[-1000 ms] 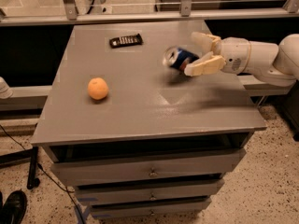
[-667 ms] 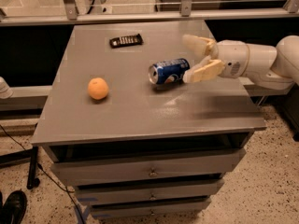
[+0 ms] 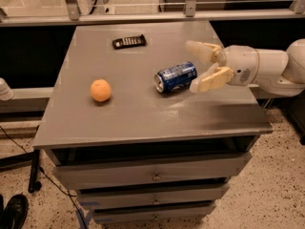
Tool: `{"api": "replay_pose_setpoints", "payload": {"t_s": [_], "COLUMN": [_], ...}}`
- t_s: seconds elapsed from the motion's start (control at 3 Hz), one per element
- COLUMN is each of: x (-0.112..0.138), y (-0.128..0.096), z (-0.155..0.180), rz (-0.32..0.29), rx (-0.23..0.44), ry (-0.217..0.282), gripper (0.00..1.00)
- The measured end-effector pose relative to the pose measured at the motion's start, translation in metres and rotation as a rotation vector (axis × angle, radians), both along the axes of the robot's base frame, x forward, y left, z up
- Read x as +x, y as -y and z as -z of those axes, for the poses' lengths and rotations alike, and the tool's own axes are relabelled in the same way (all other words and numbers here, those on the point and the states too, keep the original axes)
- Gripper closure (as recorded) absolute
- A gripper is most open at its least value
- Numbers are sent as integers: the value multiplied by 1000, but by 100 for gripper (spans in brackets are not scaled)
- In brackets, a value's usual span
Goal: Knock pepsi can over
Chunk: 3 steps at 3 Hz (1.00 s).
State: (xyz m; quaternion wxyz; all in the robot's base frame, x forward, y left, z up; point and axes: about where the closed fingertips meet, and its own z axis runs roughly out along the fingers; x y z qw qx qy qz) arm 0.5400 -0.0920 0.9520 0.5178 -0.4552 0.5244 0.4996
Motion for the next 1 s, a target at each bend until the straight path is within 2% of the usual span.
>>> {"api": "replay_pose_setpoints", "payload": {"t_s": [0.33, 0.67, 1.0], "x": [13, 36, 38], "y": [30, 68, 71], "z": [4, 7, 5], "rz": [90, 190, 198], "rx": [-60, -128, -132], "ry": [45, 100, 106], "gripper": [0, 0, 0]}}
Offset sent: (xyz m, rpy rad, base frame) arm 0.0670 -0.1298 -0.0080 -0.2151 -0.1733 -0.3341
